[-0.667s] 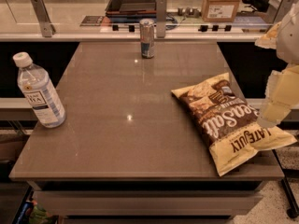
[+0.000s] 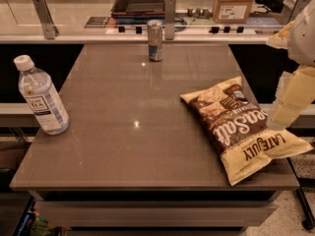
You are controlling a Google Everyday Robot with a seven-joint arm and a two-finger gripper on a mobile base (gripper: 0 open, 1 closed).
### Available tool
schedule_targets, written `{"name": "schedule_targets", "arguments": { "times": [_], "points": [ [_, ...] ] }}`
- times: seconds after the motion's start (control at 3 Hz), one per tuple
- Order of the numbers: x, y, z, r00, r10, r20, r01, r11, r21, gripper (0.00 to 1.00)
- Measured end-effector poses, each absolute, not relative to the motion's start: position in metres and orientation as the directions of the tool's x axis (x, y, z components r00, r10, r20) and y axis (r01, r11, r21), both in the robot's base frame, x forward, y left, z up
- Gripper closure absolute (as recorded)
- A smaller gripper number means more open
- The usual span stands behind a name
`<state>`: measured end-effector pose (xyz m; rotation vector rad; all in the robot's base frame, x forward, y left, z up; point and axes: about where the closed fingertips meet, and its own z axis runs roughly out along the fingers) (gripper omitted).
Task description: Move redbull can near blue plastic bottle
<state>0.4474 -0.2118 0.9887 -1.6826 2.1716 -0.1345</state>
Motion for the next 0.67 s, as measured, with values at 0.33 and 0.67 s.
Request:
{"name": "schedule_targets", "arguments": {
  "times": [0.33,0.67],
  "points": [
    [0.465,-0.21,0.979,-0.184,-0.925,-0.333,-0.895,0.297,-0.331,0.0],
    [0.498,-0.202,0.978,-0.16,-0.866,-0.473,-0.85,0.365,-0.38,0.0]
  ]
}}
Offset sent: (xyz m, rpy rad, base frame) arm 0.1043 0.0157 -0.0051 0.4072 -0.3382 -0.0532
